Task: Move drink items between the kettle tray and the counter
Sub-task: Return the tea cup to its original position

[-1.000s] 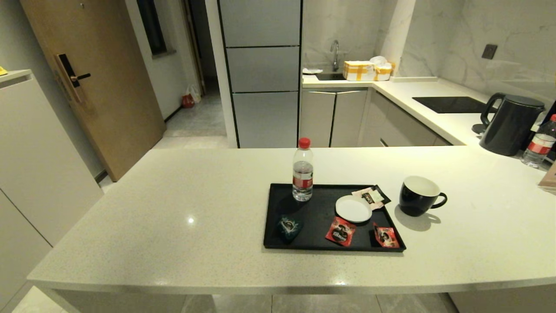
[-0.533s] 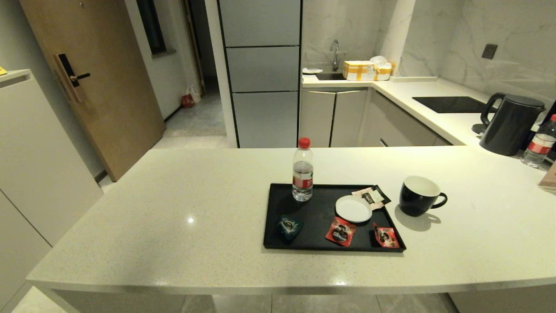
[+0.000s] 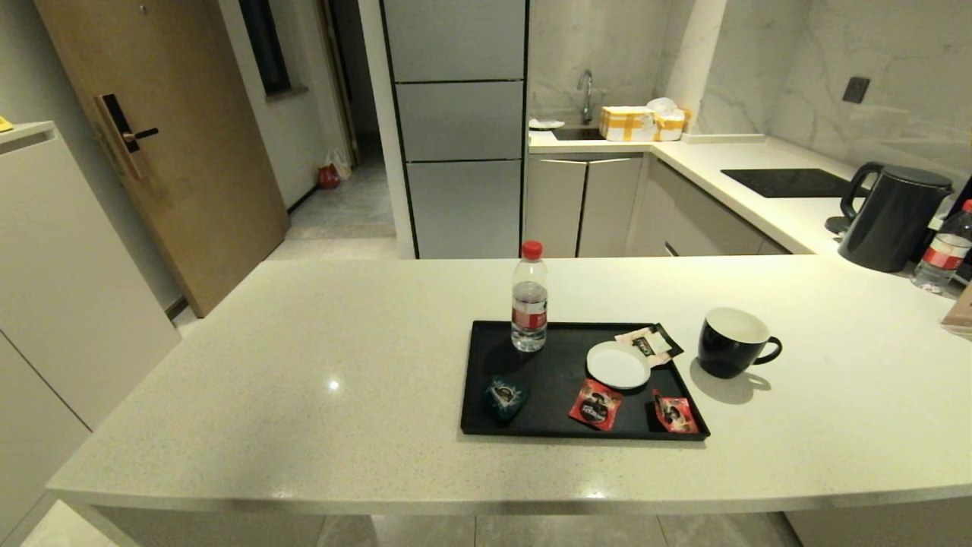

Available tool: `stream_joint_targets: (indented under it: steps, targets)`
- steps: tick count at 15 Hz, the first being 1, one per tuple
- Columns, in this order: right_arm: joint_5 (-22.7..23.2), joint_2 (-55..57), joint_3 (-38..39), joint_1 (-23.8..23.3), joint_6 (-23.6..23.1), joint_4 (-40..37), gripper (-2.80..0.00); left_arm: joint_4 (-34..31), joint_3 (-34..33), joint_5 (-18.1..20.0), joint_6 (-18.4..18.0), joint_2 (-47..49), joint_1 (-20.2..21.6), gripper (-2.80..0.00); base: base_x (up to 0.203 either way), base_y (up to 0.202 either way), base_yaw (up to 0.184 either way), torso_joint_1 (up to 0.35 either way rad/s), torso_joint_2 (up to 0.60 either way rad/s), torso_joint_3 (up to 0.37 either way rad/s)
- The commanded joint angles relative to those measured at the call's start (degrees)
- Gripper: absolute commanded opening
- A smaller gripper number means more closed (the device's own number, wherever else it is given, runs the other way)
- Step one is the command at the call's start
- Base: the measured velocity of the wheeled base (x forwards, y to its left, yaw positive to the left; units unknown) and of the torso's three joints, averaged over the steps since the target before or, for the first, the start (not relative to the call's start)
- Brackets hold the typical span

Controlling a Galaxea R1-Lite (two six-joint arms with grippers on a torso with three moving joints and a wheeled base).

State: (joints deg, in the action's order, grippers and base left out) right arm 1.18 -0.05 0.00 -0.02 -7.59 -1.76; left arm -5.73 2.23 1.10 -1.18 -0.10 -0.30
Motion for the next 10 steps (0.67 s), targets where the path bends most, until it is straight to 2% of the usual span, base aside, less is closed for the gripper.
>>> stream_joint_targets:
  steps: [1, 10]
  targets:
    - [0.0, 0.0, 0.2, 0.0, -0.1, 0.0, -2.80, -0.1, 0.1, 0.0, 0.0, 0.1, 0.0, -2.80, 0.000, 0.000, 0.000, 0.000, 0.00, 0.000]
    - [0.0, 0.0, 0.2, 0.0, -0.1, 0.1, -2.80, 0.1, 0.1, -1.1, 1.2, 0.1, 0.0, -2.80, 0.000, 0.000, 0.000, 0.000, 0.00, 0.000]
